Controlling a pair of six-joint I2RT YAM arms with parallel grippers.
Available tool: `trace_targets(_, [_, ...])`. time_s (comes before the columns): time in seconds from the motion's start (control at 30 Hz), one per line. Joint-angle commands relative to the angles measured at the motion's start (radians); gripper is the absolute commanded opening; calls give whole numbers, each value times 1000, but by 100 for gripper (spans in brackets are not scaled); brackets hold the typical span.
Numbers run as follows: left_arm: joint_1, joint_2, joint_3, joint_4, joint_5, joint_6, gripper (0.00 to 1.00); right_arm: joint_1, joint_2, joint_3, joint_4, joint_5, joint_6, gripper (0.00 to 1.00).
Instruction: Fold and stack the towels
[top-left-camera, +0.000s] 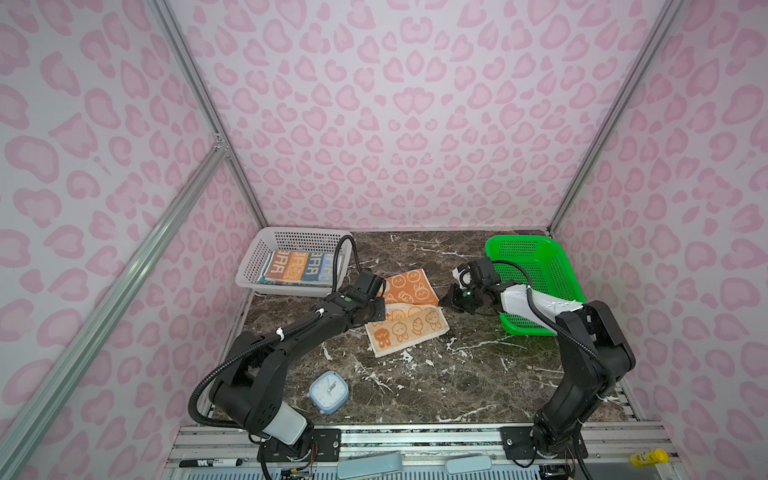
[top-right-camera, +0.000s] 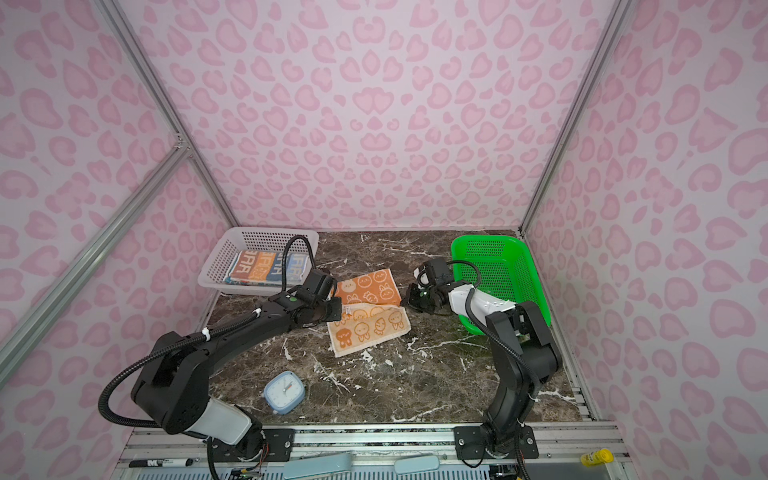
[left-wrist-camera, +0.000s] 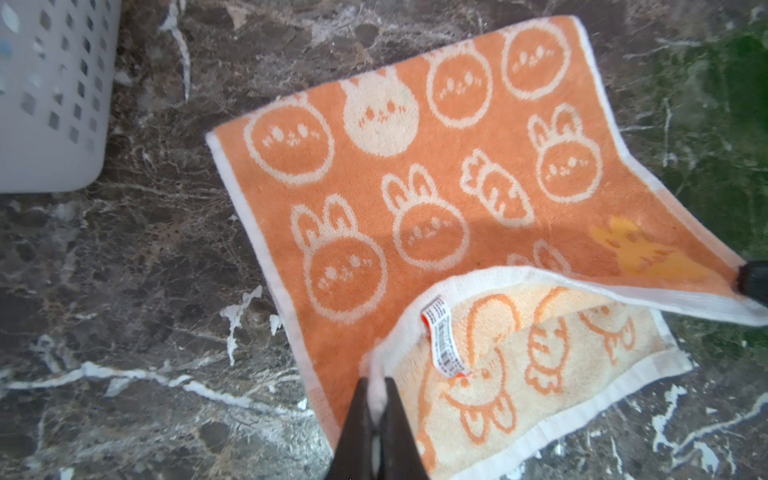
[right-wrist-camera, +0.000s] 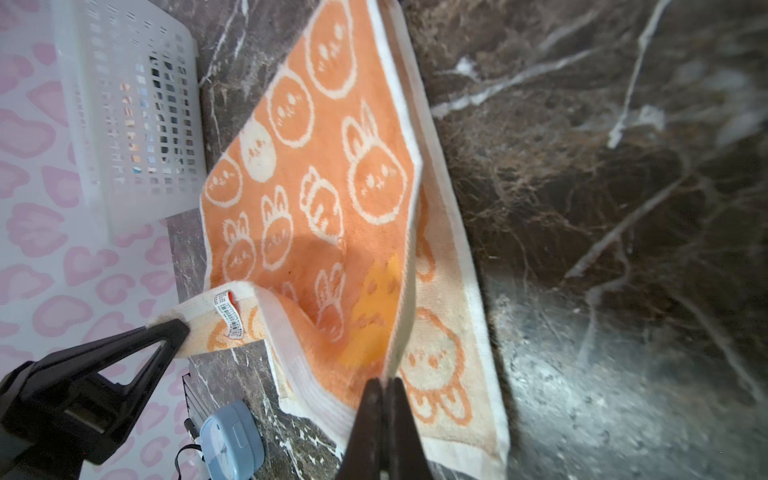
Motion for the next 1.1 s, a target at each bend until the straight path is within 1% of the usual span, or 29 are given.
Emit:
trace_targets(0.0, [-7, -44, -23, -5, -19, 22, 3, 1, -24, -2, -71, 26, -41, 0])
trace_targets(0.1, [-24, -78, -65, 7, -16, 19, 3, 3, -48, -29, -82, 33, -52, 0])
trace_targets(0.23, [-55, -104, -131, 20, -41, -1, 3, 15, -61, -83, -73, 45, -61, 0])
trace_targets(0.37, [-74, -97, -191, 57, -31, -25, 3, 15, -46, -132, -45, 52, -63, 0])
trace_targets(0.6, [-116, -27, -201, 83, -40, -40, 3, 11, 4, -144, -12, 52, -66, 0])
trace_targets(0.83, [-152, 0, -193, 87, -46, -44, 3, 3, 0, -119, -37, 56, -82, 0])
trace_targets(1.0, [-171, -17, -210, 91, -51, -48, 10, 1, -4, -118, -52, 61, -95, 0])
trace_targets(1.07, [-178, -31, -220, 98, -51, -47, 11, -1, -4, -112, -58, 54, -102, 0])
